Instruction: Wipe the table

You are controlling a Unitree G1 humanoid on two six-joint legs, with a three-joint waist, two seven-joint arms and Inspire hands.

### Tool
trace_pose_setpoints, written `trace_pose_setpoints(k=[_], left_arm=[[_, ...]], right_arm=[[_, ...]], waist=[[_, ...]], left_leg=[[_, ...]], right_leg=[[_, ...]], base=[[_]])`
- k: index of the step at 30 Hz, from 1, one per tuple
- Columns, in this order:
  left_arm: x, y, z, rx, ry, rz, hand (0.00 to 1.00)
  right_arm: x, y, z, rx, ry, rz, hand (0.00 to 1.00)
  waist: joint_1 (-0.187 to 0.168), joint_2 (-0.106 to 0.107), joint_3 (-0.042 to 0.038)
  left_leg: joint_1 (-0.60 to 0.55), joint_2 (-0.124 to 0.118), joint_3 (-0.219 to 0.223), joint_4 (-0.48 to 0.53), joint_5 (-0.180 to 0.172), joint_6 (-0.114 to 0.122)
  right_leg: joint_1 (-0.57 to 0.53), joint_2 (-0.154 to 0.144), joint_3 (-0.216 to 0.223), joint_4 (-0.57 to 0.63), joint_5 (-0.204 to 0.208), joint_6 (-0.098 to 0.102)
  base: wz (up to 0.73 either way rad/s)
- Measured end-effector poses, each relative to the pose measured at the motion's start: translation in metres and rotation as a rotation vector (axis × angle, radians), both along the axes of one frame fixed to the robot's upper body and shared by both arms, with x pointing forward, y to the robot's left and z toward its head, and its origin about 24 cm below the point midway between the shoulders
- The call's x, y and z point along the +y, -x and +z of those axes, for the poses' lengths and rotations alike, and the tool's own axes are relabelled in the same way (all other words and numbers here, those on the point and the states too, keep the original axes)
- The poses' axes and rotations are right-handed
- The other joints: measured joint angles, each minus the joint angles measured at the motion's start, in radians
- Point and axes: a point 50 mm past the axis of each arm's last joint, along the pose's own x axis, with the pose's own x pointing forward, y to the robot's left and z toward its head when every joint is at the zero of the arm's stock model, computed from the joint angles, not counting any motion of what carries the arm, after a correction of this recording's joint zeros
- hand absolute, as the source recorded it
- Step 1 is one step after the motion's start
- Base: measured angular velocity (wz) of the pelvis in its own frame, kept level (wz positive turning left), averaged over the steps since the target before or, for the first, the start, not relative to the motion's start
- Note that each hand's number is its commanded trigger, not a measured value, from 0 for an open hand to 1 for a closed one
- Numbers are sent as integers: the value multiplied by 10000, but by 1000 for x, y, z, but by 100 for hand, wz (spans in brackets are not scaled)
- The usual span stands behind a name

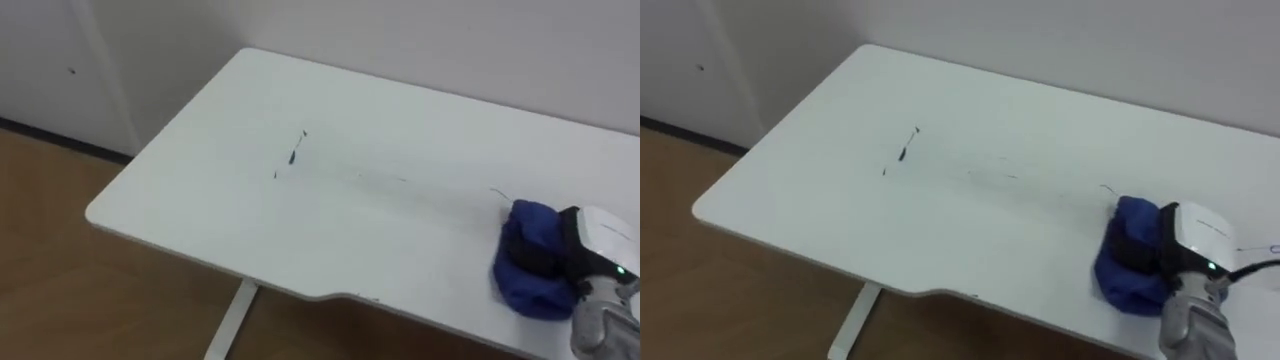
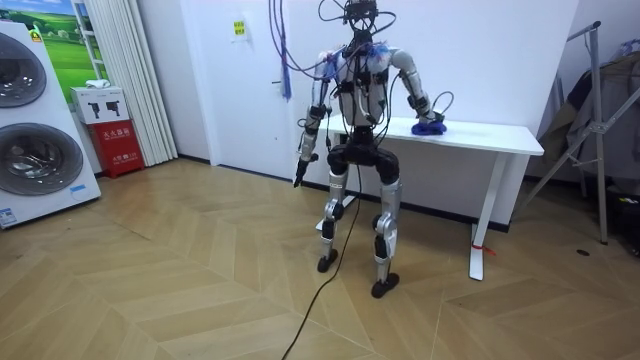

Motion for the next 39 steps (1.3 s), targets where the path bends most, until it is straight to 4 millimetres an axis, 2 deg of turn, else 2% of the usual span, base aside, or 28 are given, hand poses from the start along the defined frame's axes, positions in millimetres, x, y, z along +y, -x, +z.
trace_pose_setpoints(k=[2,3,5,7,8,10,12,15,16,17,18,19,20,22,24,25,27,28,29,30,32,33,34,35,36,37,38,39], left_arm=[[-3,4,-2,257,14,-108,0],[-4,4,-2,303,36,-106,0],[-11,3,-5,352,194,-77,0],[-11,4,-5,419,217,-86,0],[-10,8,-5,526,183,8,0],[-6,13,-3,604,68,17,0],[-5,19,-2,698,104,128,0],[0,24,-1,861,102,122,0],[4,28,0,922,61,283,0],[8,32,1,1037,-39,483,0],[11,34,2,1077,-109,514,0],[16,35,3,1090,-239,565,0],[20,32,4,936,-374,572,0],[24,19,6,450,-545,505,0],[27,8,8,-24,-751,313,0],[28,2,9,-317,-876,188,0],[28,-13,9,-640,-965,124,0],[27,-27,9,-952,-951,15,0],[25,-40,10,-1227,-962,-102,0],[25,-45,10,-1342,-977,-193,0],[25,-61,13,-1675,-995,-422,0],[25,-63,13,-1735,-988,-417,0],[25,-62,13,-1758,-947,-267,0],[28,-58,13,-1628,-987,-169,0],[27,-53,12,-1502,-963,-107,0],[24,-43,9,-1231,-815,-38,0],[23,-28,7,-854,-699,14,0],[22,-21,7,-697,-679,30,0]], right_arm=[[38,-34,11,-213,-342,995,100],[48,-43,15,-343,-454,1315,100],[84,-76,40,-1074,-420,2488,100],[99,-95,60,-1632,-432,3107,100],[103,-102,70,-1960,-544,3295,100],[102,-105,74,-2103,-565,3316,100],[89,-99,65,-1770,-492,3061,100],[40,-64,24,-162,-290,1632,100],[20,-44,16,-557,-807,752,100],[5,-28,9,-692,-999,52,100],[0,-22,6,-759,-1045,-219,100],[-9,-8,0,-834,-1080,-751,100],[-19,4,-4,-818,-1031,-1188,100],[-31,19,-7,-659,-878,-1628,100],[-33,21,-8,-550,-788,-1746,100],[-28,20,-10,-440,-742,-1605,100],[-19,13,-11,-338,-652,-1409,100],[-12,5,-10,-331,-524,-1333,100],[-2,-10,-4,-363,-391,-1058,100],[6,-19,0,-390,-371,-741,100],[37,-54,22,-868,-265,805,100],[41,-60,29,-1080,-160,1170,100],[49,-71,42,-1550,33,1708,100],[51,-76,50,-1866,176,1943,100],[49,-77,53,-1925,268,1974,100],[40,-73,53,-1859,536,1835,100],[26,-60,43,-1384,757,1527,100],[19,-53,37,-1056,966,1421,100]], waist=[[340,-118,25],[419,-126,44],[865,-174,92],[1163,-162,154],[1255,-152,159],[1302,-125,166],[1144,-70,175],[1014,5,157],[849,114,126],[598,229,139],[449,297,170],[168,316,143],[-85,364,145],[-263,414,131],[-138,457,135],[33,542,92],[174,563,100],[377,569,94],[588,551,88],[690,529,92],[840,329,33],[885,275,39],[972,165,23],[1067,31,31],[1077,41,-16],[926,192,43],[672,156,40],[576,113,32]], left_leg=[[34,57,60,-99,8,-10],[20,61,49,-95,10,-13],[-127,66,62,-72,12,-17],[-277,57,-18,-65,9,-12],[-359,27,-219,-59,9,-9],[-400,10,-378,-57,8,-8],[-482,-65,-548,-12,10,-3],[-500,-205,-363,205,-24,59],[-494,-217,-209,291,-96,174],[-387,-231,-8,335,-114,203],[-342,-259,91,377,-134,235],[-231,-300,130,435,-182,312],[-120,-339,180,555,-278,447],[-69,-317,379,872,-602,567],[-67,-81,820,1151,-944,641],[-104,175,1201,1443,-1198,654],[-251,448,1396,1908,-1431,598],[-387,657,1462,2155,-1515,483],[-647,915,1499,2416,-1586,306],[-773,1060,1459,2514,-1597,206],[-1208,1506,785,2482,-1395,-308],[-1290,1602,644,2422,-1337,-459],[-1423,1858,494,2305,-1172,-815],[-1434,2118,352,2152,-976,-1194],[-1458,2263,288,2075,-874,-1382],[-1520,2692,194,1991,-485,-1516],[-1668,2925,509,1938,75,-1169],[-1714,2988,735,1970,295,-958]], right_leg=[[-136,79,168,8,51,-74],[-155,86,168,14,50,-74],[-321,91,191,-8,51,-75],[-403,88,100,-37,55,-77],[-390,81,-100,-23,62,-72],[-298,67,-394,-18,61,-71],[-159,5,-831,-7,56,-63],[-66,-201,-847,290,22,-10],[-159,-301,-827,636,8,10],[-256,-443,-806,1010,-10,36],[-281,-530,-807,1192,-11,37],[-364,-686,-820,1592,-14,36],[-404,-854,-834,1988,-18,32],[-601,-1081,-834,2658,-19,29],[-933,-1254,-782,3245,13,8],[-1017,-1272,-654,3409,58,-23],[-1317,-1445,-312,4053,-193,-178],[-1535,-1686,1,4236,-399,-208],[-1752,-1912,208,4154,-408,-198],[-1891,-1973,359,4009,-398,-183],[-1964,-1902,478,2510,-78,-87],[-1933,-1815,438,2074,81,-80],[-1880,-1647,256,1535,349,-84],[-1917,-1462,-55,1725,488,124],[-1871,-1382,-285,2016,249,543],[-1862,-1094,-735,2701,-361,416],[-1797,-980,-1149,2988,-847,255],[-1721,-945,-1275,3046,-1052,170]], base=[[-26],[-6],[0],[19],[34],[41],[48],[27],[0],[-9],[-20],[-15],[-16],[-25],[-65],[-92],[-68],[-47],[-52],[-50],[-28],[-4],[3],[14],[44],[89],[97],[87]])
